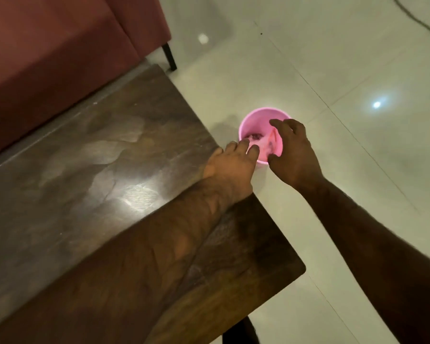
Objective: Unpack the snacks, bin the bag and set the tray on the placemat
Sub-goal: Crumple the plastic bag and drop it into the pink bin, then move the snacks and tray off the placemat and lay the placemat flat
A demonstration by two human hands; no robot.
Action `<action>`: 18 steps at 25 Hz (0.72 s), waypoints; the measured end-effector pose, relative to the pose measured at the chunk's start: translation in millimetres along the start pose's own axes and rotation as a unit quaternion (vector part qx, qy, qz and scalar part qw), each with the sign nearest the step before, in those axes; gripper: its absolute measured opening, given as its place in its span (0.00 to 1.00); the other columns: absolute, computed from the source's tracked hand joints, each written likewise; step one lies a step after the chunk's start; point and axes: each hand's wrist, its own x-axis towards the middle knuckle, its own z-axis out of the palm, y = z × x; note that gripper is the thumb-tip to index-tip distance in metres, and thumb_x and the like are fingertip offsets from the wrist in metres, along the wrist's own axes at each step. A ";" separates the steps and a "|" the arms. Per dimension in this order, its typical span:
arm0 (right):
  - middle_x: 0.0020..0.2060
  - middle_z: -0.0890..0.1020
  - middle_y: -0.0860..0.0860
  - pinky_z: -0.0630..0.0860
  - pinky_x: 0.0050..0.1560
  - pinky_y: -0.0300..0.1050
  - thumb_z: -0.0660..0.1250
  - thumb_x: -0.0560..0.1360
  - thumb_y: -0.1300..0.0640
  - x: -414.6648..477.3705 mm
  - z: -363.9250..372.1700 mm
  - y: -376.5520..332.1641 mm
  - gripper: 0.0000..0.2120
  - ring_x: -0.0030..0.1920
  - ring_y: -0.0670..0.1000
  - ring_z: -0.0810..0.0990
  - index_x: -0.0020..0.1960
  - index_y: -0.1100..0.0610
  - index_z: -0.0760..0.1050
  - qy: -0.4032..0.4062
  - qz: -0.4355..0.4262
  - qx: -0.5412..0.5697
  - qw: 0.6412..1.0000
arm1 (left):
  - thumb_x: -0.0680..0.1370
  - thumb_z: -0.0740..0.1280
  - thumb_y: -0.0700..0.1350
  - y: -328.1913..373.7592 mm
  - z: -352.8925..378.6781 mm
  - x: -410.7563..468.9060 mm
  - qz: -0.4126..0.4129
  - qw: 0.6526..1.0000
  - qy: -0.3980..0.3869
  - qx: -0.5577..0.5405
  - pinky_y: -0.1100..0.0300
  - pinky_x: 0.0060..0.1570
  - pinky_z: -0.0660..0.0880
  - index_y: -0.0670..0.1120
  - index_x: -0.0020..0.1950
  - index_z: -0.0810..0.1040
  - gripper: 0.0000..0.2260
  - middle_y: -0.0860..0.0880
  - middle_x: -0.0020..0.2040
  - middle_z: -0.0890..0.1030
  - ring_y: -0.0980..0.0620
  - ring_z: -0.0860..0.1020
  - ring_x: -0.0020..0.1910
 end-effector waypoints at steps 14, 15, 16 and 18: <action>0.81 0.63 0.53 0.72 0.76 0.56 0.76 0.75 0.59 -171.9 156.7 -288.2 0.38 0.78 0.59 0.69 0.81 0.49 0.67 -0.157 -0.192 -0.115 0.962 | 0.74 0.69 0.47 -204.8 35.2 -323.2 -0.225 0.954 0.066 -0.188 0.44 0.76 0.59 0.47 0.81 0.53 0.40 0.43 0.83 0.53 0.41 0.57 0.80; 0.81 0.63 0.53 0.71 0.76 0.55 0.76 0.75 0.60 -190.1 178.9 -310.6 0.37 0.78 0.59 0.68 0.81 0.50 0.67 -0.167 -0.206 -0.117 0.957 | 0.73 0.69 0.47 -224.1 48.2 -352.9 -0.242 0.948 0.073 -0.195 0.44 0.76 0.59 0.47 0.81 0.53 0.40 0.43 0.83 0.54 0.41 0.57 0.80; 0.81 0.63 0.53 0.70 0.76 0.54 0.75 0.75 0.60 -208.4 201.1 -332.2 0.37 0.79 0.58 0.68 0.81 0.50 0.67 -0.173 -0.220 -0.118 0.953 | 0.73 0.69 0.48 -242.3 62.4 -382.9 -0.261 0.941 0.080 -0.200 0.45 0.76 0.60 0.47 0.81 0.54 0.40 0.43 0.82 0.54 0.42 0.58 0.80; 0.80 0.64 0.54 0.70 0.77 0.53 0.74 0.76 0.60 -243.2 242.1 -371.2 0.35 0.78 0.58 0.69 0.80 0.50 0.68 -0.186 -0.240 -0.123 0.945 | 0.73 0.69 0.48 -275.1 89.2 -441.1 -0.299 0.926 0.096 -0.208 0.45 0.75 0.61 0.47 0.81 0.55 0.39 0.44 0.82 0.55 0.42 0.58 0.79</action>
